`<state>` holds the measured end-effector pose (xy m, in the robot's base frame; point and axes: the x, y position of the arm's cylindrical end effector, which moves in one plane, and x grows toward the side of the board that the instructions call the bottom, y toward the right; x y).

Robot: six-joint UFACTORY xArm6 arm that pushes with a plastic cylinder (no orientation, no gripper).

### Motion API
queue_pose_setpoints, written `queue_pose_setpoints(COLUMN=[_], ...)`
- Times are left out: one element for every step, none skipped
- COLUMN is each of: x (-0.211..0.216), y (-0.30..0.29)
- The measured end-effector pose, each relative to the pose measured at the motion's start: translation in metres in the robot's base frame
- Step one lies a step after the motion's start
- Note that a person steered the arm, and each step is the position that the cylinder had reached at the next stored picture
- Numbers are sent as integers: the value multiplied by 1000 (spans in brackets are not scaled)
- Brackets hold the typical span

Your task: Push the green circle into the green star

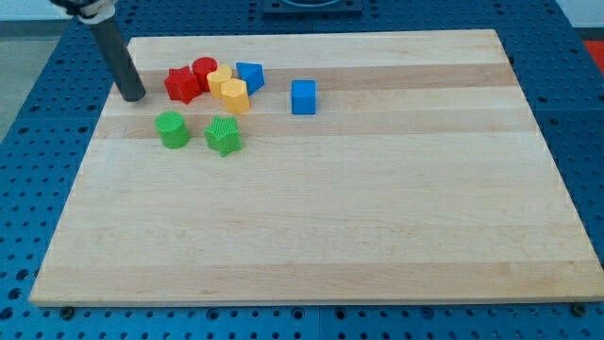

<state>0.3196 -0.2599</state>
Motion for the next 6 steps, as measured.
queue_pose_setpoints(x=[5, 48, 75, 66, 63, 63], y=[0, -1, -4, 12, 78, 163])
